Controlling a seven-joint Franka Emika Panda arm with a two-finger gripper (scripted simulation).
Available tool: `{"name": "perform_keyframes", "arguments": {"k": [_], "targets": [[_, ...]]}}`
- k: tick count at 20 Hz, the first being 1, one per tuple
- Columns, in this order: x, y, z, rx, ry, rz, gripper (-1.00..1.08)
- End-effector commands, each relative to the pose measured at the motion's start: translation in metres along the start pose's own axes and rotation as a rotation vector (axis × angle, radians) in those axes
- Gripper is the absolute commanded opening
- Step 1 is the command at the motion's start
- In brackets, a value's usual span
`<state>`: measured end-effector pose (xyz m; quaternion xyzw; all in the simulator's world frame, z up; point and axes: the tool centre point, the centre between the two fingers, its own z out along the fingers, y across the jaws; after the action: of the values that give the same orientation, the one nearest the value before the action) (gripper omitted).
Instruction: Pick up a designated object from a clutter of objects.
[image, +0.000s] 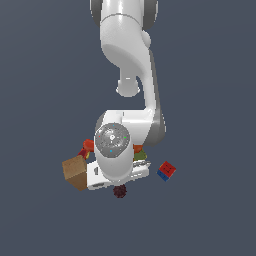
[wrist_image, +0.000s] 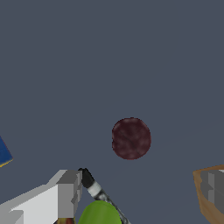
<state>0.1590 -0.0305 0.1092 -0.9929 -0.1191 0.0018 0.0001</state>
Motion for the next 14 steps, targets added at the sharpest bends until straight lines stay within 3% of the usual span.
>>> {"name": "perform_keyframes", "arguments": {"k": [1, 14], "targets": [[0.005, 0.003, 0.012, -0.001, 0.002, -0.015, 1.0], [0.01, 0.006, 0.034, 0.0, 0.002, -0.034, 1.0]]}}
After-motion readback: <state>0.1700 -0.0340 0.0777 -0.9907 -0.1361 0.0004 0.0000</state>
